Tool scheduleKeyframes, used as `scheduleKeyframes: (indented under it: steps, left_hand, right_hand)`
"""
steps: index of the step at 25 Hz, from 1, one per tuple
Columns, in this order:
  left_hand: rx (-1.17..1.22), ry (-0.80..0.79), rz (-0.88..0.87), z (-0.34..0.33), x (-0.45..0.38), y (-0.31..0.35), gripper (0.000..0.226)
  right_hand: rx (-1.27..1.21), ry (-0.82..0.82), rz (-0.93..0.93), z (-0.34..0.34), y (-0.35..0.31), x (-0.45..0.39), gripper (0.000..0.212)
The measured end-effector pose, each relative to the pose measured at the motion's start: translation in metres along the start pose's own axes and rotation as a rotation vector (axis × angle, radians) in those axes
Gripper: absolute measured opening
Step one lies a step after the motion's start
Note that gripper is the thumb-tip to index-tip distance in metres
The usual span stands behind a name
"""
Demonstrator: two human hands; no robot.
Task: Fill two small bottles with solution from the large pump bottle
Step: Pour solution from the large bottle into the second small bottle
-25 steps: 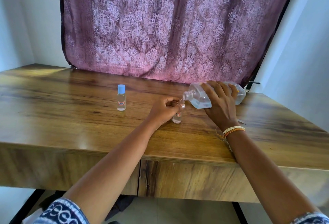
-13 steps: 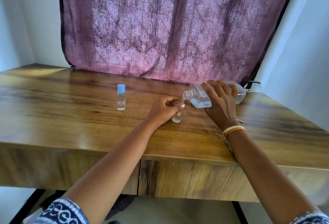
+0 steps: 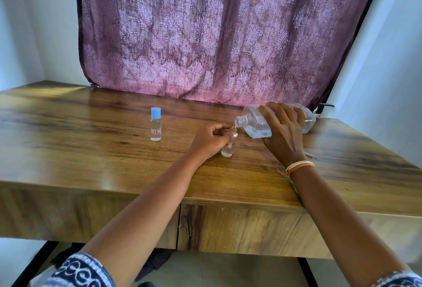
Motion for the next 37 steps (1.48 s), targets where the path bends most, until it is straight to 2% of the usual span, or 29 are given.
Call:
scheduleKeyframes:
  steps: [12,23,37]
  left_hand:
    - [0.013,-0.016,-0.007,0.0,0.004,0.005,0.019]
    - [-0.018,-0.018,-0.008,-0.001,0.004,0.005,0.031]
    - [-0.077,-0.005,-0.017,0.001,0.004,0.004,0.031]
  right_hand:
    - [0.004,-0.001,0.007,-0.001,-0.001,0.001,0.055]
    - [-0.007,0.015,0.026,-0.004,-0.001,0.001,0.059]
    - [-0.115,-0.07,-0.032,-0.011,-0.003,0.005,0.064]
Point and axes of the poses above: each hand's wrist, its own x-axis away from the middle knuckle, its own z-axis out of the back of the hand, y = z × x, the point moved 3 cm from there along -x, towards the middle knuckle, and after that the axes turned 3 degrees about -x, right-handed, at the moved point
